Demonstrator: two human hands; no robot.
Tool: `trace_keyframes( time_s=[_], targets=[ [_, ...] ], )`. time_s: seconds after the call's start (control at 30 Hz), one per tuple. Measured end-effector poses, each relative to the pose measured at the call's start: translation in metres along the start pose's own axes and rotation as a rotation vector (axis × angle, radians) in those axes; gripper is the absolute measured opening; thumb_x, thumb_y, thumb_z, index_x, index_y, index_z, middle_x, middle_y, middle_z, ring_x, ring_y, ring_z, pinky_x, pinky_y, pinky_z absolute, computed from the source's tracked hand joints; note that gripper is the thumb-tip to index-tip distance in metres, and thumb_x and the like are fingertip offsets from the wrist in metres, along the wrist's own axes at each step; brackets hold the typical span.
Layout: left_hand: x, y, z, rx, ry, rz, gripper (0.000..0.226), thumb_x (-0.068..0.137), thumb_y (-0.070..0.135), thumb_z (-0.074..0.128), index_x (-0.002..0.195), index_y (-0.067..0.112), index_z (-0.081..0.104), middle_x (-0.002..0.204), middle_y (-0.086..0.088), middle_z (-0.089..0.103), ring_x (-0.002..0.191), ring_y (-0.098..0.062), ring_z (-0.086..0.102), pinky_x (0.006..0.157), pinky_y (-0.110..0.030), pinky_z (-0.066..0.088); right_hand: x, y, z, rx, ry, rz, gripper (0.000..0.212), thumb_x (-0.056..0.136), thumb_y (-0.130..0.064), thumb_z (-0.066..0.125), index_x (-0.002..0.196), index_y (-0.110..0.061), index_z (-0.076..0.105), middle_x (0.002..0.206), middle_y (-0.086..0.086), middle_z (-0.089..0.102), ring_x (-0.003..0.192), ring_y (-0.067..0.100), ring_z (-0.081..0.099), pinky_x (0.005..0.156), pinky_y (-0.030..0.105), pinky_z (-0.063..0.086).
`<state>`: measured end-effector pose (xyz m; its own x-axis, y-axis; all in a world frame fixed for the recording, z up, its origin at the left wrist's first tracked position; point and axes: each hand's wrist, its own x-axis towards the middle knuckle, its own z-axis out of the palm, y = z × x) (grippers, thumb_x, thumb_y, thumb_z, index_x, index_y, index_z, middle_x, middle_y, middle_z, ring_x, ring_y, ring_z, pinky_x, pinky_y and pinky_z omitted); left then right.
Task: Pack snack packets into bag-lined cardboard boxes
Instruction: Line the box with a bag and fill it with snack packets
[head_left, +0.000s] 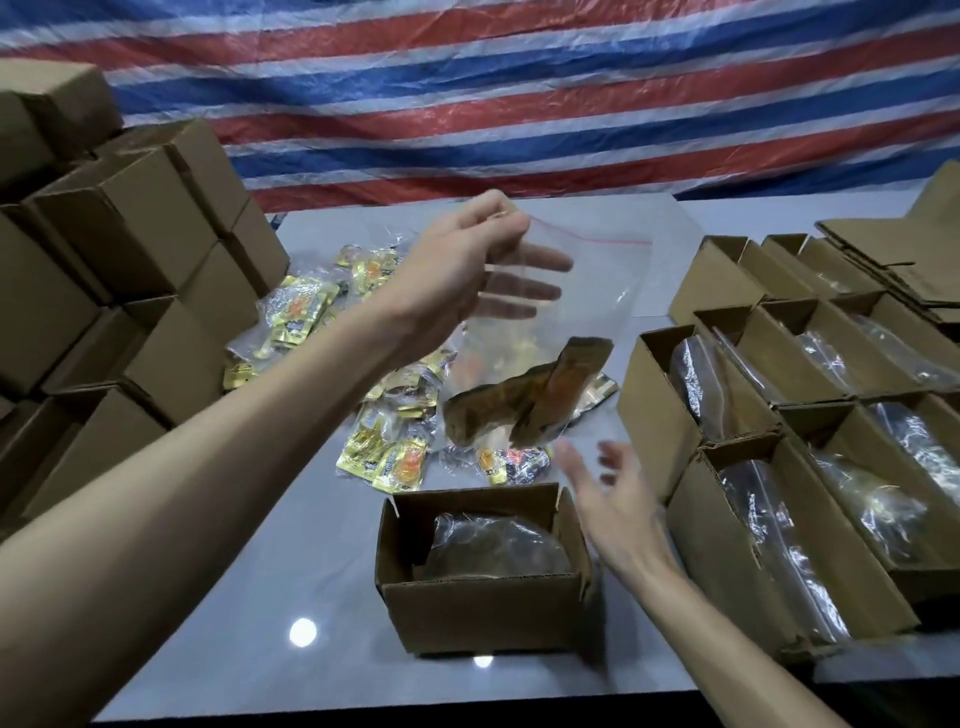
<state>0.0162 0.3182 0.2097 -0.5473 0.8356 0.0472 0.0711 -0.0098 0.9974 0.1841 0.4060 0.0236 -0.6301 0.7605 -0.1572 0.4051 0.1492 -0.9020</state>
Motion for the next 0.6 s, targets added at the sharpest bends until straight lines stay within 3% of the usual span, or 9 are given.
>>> trace_keyframes(
  time_s=[0.1,0.2,0.27,0.33,0.47,0.6],
  targets=[
    [-0.014,0.009,-0.006,-0.058,-0.034,0.039,0.025,0.108,0.019,0.039,0.083,0.016,0.04,0.11,-0.019,0.074,0.1,-0.043,0.071,0.094,-0.06,0.053,0.0,-0.02,-0.014,0.349,0.182,-0.222,0.084,0.07,-0.082,0.053,0.135,-0.028,0.048,0.136,-0.008,0.054,0.124,0.007,0.052,0.097,0.02,0.04],
    [-0.027,0.012,-0.008,-0.144,-0.065,0.047,0.024,0.108,0.018,0.038,0.084,0.016,0.04,0.111,-0.021,0.073,0.101,-0.045,0.07,0.09,-0.059,0.056,0.005,-0.043,-0.03,0.457,0.07,-0.374,0.087,0.072,-0.061,0.069,0.144,-0.021,0.043,0.135,-0.003,0.057,0.124,0.006,0.056,0.105,0.029,0.044],
    [-0.034,0.011,-0.008,-0.197,-0.08,0.033,0.025,0.107,0.019,0.037,0.083,0.016,0.039,0.112,-0.022,0.072,0.101,-0.045,0.07,0.089,-0.057,0.056,0.008,-0.057,-0.035,0.448,-0.012,-0.426,0.089,0.068,-0.053,0.077,0.144,-0.022,0.041,0.126,-0.005,0.063,0.118,0.012,0.062,0.102,0.035,0.05],
    [-0.04,0.008,-0.01,-0.247,-0.094,0.017,0.025,0.107,0.02,0.037,0.082,0.016,0.039,0.113,-0.023,0.072,0.102,-0.045,0.07,0.089,-0.056,0.057,0.008,-0.067,-0.038,0.452,-0.013,-0.474,0.076,0.07,-0.048,0.078,0.135,-0.025,0.048,0.105,-0.016,0.07,0.104,0.01,0.068,0.092,0.036,0.056],
    [-0.047,-0.002,-0.02,-0.283,-0.075,-0.008,0.025,0.106,0.022,0.036,0.082,0.015,0.041,0.109,-0.022,0.073,0.101,-0.046,0.07,0.087,-0.058,0.057,0.006,-0.074,-0.037,0.364,0.087,-0.594,0.007,0.087,-0.034,0.073,0.092,-0.029,0.071,0.08,-0.012,0.071,0.079,0.01,0.065,0.075,0.037,0.055],
    [-0.053,-0.017,-0.03,-0.32,-0.052,-0.069,0.024,0.104,0.021,0.038,0.082,0.013,0.042,0.108,-0.025,0.072,0.099,-0.047,0.07,0.084,-0.059,0.058,0.001,-0.069,-0.03,0.296,0.043,-0.603,0.013,0.092,-0.02,0.068,0.081,-0.026,0.072,0.071,-0.016,0.07,0.068,0.0,0.062,0.064,0.019,0.051]
  ],
)
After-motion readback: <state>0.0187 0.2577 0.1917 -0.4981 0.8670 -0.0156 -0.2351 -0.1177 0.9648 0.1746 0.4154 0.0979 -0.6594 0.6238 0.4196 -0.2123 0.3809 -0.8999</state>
